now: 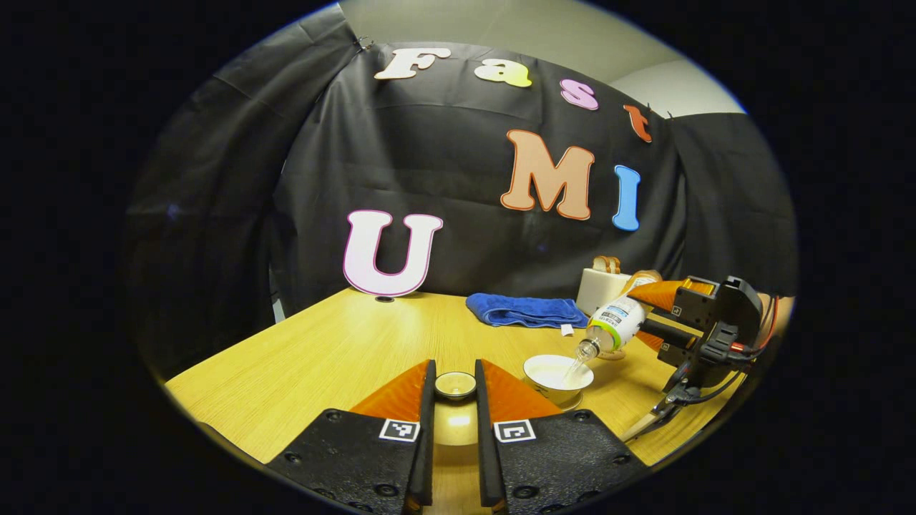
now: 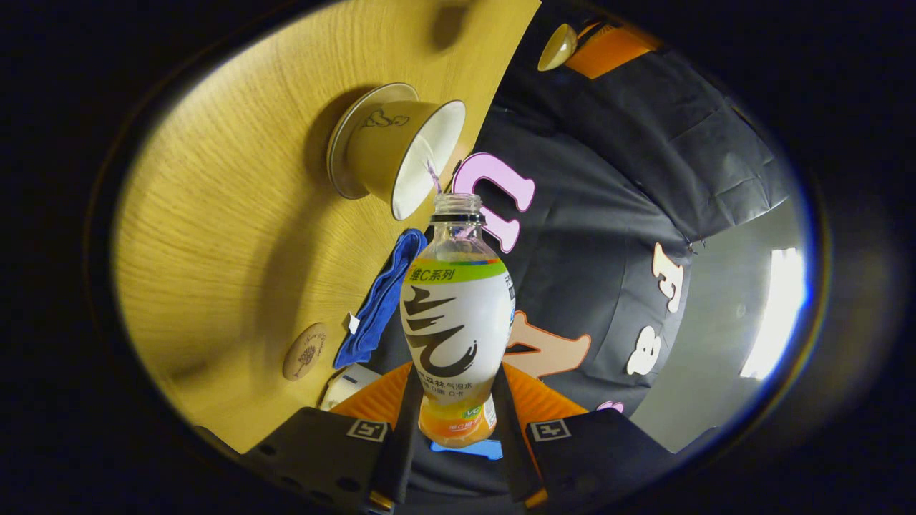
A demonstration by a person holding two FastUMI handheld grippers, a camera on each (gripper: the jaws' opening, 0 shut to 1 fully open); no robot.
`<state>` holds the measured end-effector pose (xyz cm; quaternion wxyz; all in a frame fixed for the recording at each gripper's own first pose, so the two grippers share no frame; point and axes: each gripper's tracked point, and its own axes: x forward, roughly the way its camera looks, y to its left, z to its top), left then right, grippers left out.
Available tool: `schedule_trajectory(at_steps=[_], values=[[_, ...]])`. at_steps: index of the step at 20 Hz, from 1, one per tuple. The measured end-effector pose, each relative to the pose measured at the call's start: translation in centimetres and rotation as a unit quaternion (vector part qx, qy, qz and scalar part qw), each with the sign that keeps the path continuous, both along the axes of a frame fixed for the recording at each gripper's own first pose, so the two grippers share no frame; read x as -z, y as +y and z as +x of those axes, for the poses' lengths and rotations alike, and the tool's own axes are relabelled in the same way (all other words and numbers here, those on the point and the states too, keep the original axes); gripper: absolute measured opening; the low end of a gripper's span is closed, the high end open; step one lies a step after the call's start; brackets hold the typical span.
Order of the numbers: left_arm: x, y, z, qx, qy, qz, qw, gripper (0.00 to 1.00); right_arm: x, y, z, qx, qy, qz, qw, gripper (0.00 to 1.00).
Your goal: Open the teacup lid with one hand, grasp the water bottle and pour water into the teacup with the other hand; after pouring, place the water bottle on the coaster and then close the teacup lid.
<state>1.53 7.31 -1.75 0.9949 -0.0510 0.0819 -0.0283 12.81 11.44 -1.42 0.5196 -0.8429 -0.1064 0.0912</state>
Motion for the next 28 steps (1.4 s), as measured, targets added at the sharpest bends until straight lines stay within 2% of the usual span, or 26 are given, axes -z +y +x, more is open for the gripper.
schedule_trajectory(at_steps=[5, 8, 11, 16, 19, 23, 28], values=[[0.1, -0.1, -0.1, 0.001, 0.000, 0.001, 1.000, 0.23, -0.1, 0.2, -0.2, -0.007, -0.002, -0.020, 1.000, 0.57], [0.2, -0.3, 0.0, 0.004, 0.004, 0.003, 1.000, 0.23, 0.2, -0.1, -0.6, -0.005, 0.008, -0.010, 1.000, 0.55], [-0.1, -0.4, 0.1, 0.006, 0.003, 0.014, 1.000, 0.23, 1.6, -1.3, -0.5, 0.028, 0.052, 0.052, 0.997, 0.57], [-0.4, -0.7, 0.5, 0.009, 0.003, 0.024, 1.000, 0.23, 1.8, -2.0, -0.2, 0.075, 0.103, 0.167, 0.978, 0.57], [-0.6, -1.1, 0.7, 0.010, 0.004, 0.028, 1.000, 0.23, 3.2, -2.7, -1.0, 0.101, 0.145, 0.254, 0.951, 0.57], [-0.9, -1.8, 0.8, 0.017, 0.006, 0.036, 0.999, 0.23, 4.1, -3.0, -0.4, 0.141, 0.188, 0.373, 0.897, 0.57], [-1.0, -2.9, 0.9, 0.027, 0.006, 0.035, 0.999, 0.23, 4.0, -3.8, 1.3, 0.164, 0.215, 0.474, 0.838, 0.57]])
